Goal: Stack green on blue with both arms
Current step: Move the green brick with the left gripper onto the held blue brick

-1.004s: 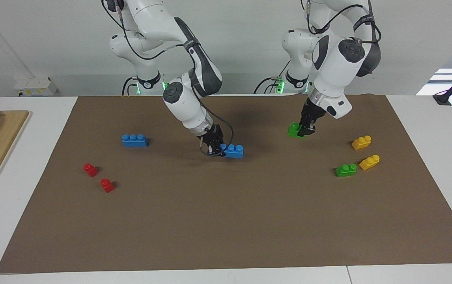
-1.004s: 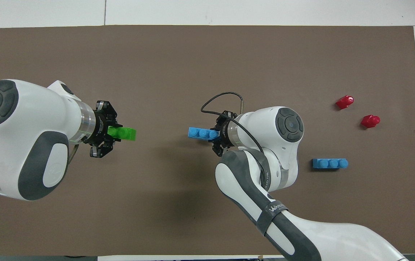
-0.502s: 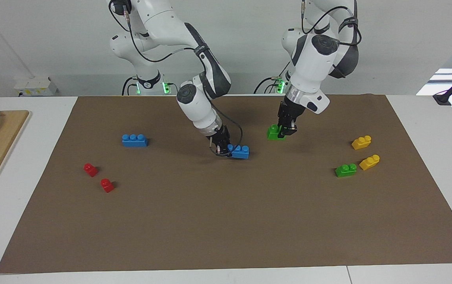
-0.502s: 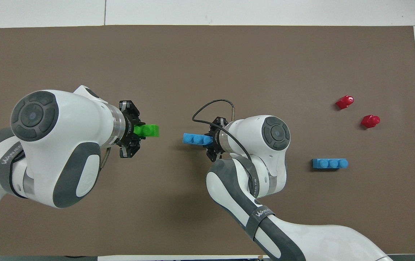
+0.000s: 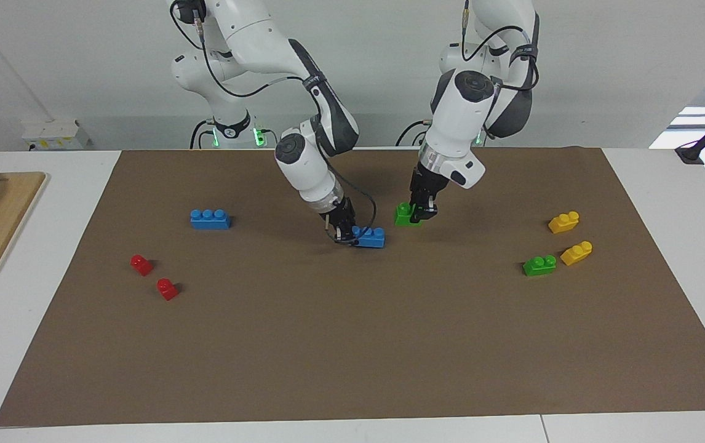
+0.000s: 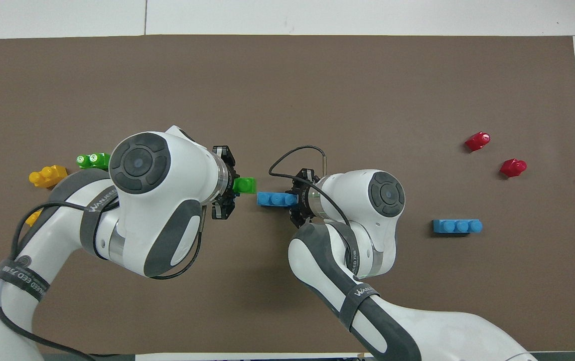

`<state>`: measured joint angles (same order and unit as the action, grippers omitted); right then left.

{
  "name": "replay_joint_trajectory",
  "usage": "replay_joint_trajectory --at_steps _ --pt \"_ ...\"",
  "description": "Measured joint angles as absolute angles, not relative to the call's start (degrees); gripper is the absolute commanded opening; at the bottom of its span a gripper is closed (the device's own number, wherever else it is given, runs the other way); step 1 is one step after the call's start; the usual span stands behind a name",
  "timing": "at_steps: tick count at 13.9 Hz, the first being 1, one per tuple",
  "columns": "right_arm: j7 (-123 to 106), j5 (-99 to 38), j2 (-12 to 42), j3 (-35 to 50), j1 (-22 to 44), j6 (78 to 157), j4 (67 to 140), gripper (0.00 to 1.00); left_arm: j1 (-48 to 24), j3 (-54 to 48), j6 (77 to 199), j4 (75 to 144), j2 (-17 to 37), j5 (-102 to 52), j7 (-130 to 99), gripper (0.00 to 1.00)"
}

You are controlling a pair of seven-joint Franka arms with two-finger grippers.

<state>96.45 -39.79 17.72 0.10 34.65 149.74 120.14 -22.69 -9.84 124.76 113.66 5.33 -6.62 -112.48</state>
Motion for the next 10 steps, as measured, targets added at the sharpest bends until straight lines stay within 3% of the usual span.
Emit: replay_joint_trajectory --at_steps 10 --pt "93.47 -42.84 17.77 0.07 35.51 151.72 121.45 0.00 -28.41 -9.87 123.89 111.30 11.32 -5.89 -114.98 0.00"
